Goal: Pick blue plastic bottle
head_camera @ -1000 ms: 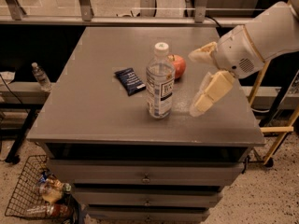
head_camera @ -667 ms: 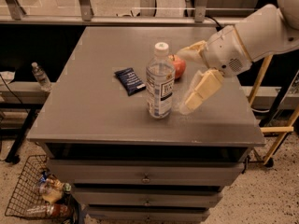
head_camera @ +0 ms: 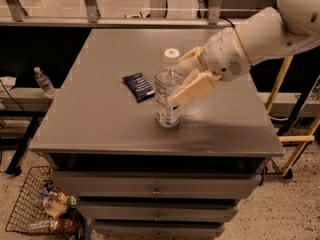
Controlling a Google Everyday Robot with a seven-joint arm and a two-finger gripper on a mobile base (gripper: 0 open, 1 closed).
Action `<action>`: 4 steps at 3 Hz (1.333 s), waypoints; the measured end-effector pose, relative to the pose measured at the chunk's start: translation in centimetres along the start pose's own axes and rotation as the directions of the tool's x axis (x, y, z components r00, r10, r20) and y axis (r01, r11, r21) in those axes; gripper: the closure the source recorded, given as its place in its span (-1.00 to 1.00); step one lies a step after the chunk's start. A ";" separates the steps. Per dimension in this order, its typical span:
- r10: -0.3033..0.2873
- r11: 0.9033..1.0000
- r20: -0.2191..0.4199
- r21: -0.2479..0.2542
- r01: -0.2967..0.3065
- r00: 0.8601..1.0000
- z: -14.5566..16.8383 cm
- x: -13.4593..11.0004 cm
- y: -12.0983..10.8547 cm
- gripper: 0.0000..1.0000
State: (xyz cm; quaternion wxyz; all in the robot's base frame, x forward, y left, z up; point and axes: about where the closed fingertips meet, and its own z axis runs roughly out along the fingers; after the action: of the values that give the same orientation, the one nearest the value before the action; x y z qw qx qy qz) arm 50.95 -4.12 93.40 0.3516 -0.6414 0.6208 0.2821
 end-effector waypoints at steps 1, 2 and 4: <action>-0.017 0.999 0.026 -0.027 0.018 1.000 1.1 -1.0 -0.1 0.21; -0.044 0.998 0.051 -0.048 0.047 0.998 1.8 -2.4 0.0 0.69; -0.122 0.992 0.091 0.024 0.120 0.988 -2.2 -5.7 0.1 1.00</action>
Offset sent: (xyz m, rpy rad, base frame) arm -0.0001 0.0401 0.0167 0.0659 -0.0193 0.1042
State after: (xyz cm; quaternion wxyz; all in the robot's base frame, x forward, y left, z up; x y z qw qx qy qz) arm 50.24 -2.45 99.28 0.4025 -0.6608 0.5663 0.2839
